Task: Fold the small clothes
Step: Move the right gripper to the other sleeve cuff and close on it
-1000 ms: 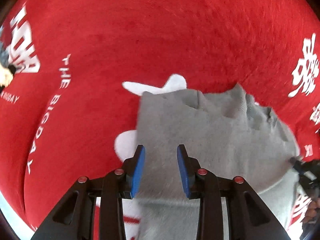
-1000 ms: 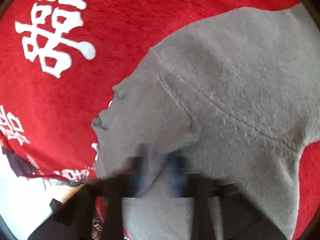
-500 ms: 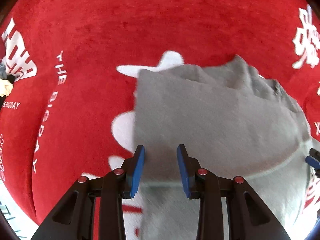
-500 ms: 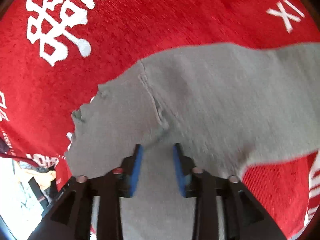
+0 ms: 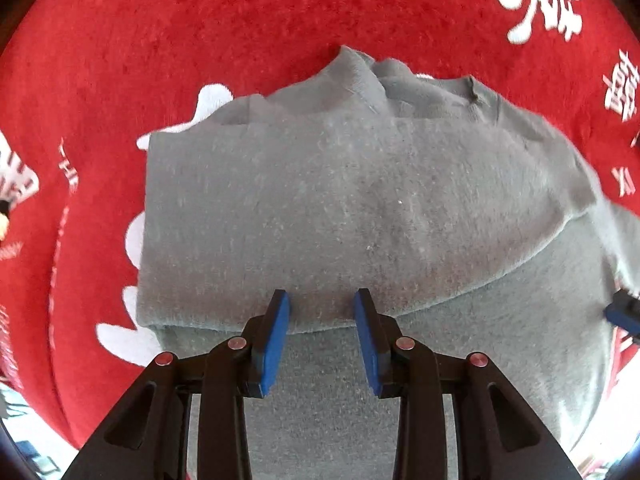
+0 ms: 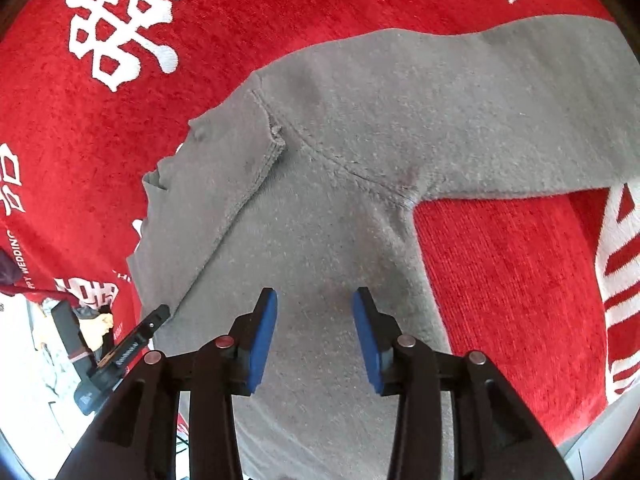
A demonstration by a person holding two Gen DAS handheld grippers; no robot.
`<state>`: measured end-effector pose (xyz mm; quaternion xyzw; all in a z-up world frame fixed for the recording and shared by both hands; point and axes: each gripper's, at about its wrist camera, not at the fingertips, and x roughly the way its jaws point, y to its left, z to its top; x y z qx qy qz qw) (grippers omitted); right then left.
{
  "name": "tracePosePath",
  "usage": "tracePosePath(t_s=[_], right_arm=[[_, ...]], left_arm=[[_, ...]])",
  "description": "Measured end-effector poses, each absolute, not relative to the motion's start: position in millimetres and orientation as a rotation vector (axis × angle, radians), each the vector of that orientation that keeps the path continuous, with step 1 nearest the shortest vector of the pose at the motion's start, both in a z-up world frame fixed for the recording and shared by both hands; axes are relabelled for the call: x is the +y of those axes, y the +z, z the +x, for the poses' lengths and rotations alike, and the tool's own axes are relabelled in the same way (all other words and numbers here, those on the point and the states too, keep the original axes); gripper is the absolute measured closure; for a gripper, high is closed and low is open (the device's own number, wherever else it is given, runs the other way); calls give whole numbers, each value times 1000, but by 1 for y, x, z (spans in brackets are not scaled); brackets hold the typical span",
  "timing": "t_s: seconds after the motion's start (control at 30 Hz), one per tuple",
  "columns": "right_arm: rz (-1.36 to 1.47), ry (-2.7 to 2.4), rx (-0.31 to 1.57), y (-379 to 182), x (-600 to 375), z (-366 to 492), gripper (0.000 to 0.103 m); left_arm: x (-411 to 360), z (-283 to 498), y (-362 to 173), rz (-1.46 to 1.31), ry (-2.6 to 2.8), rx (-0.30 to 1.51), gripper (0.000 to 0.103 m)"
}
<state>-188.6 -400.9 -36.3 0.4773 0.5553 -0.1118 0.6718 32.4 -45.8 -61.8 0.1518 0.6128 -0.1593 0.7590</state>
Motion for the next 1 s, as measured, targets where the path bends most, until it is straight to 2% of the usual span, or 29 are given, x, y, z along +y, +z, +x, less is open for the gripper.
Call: tracePosePath(t_s=[0.33,0.37,0.4,0.43,0.7,0.8,1.0], right_arm=[[1109,-249,1239,-34,-410,-206,52],[1112,-253,1236,-33,-412,-208,52],[1116,-257,1232,-33,-414,-210,52],[1121,-261,1227,-33,-416,-213,52],[1142,-335,1172,-32,-449,-242,51],[1165,-389,1117,-29,-470,-261,42],[1260,-552,960,-28,-526,-315,41]], left_arm=[[-85,15,-45,346,-367,1392,65],[-94,10,-42,357,-373,1390,39],[-100,7,-40,362,-374,1387,23],[-107,3,-38,367,-377,1371,12],[-165,-19,-39,386,-451,1414,12],[-183,-25,-46,357,-487,1481,12],[-224,-40,-43,321,-600,1498,12]])
